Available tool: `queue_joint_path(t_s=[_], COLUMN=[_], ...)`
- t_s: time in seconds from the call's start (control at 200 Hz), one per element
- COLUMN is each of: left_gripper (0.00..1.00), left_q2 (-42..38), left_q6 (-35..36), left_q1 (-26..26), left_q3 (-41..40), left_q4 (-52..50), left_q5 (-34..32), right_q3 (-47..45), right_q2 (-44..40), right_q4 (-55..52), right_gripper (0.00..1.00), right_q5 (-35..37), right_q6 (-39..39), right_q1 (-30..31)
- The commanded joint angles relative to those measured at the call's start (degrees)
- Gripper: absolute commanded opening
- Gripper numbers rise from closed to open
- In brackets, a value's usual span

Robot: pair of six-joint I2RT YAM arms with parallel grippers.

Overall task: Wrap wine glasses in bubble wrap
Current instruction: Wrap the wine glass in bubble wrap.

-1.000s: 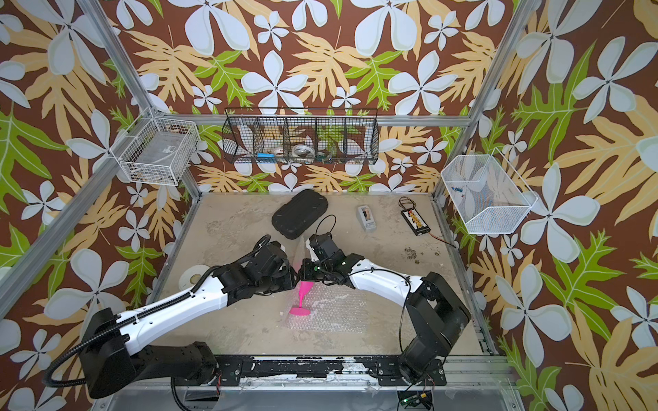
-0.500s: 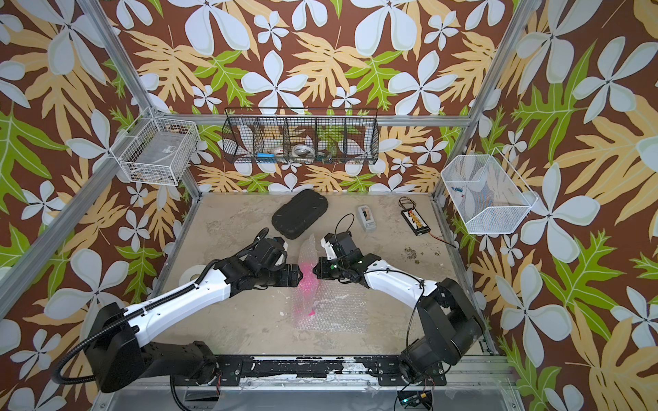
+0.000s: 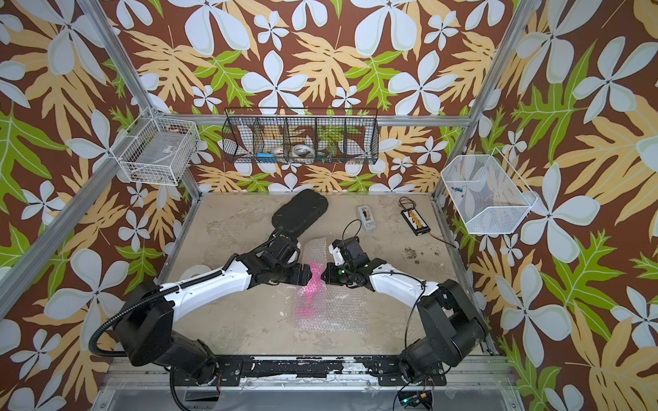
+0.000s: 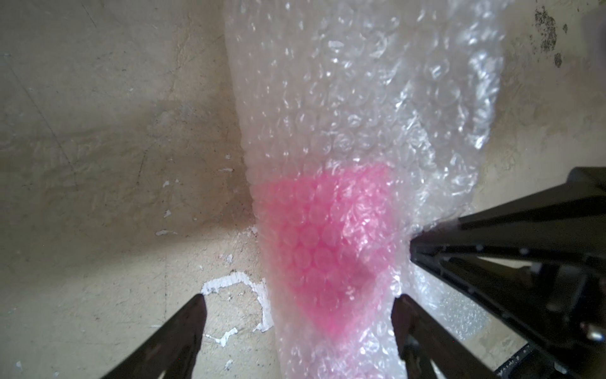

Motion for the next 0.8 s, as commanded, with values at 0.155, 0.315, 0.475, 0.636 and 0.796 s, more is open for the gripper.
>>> queue_joint_path(t_s=[0.155,0.315,0.475,0.636,0.796], left_gripper=[0.89,0.86,0.85,0.84,0.84], left_q2=[3.2,4.7,5.8,6.7,7.1], left_q6=[0.4,-1.7,-3.2,-4.9,-6.1], left_q1=[-2.0,-2.3,-2.7,-3.0,-3.1], left_q3=[1.0,0.9,0.9,1.3,1.5], left_q4=[2.1,1.9,1.3,0.0,-0.3], left_q5=[-2.4,-5.7,-8.4,-11.1,-11.9], right_q3=[-1.2,-1.3,-1.7,-3.5,-6.2], right_q2=[-0.2,0.0,-2.0,-7.4,-10.7], right_q4=[1.1,0.5,-2.1,-4.2,-0.4], right_gripper=[0.16,0.21,0.28,0.3,0.3], right_q5=[0.4,0.9,3.1,6.0,5.1], right_q6=[-0.6,-0.9,-1.1,0.2,3.2], right_q1=[-0.1,-0.3,-0.3,-0.3,1.9])
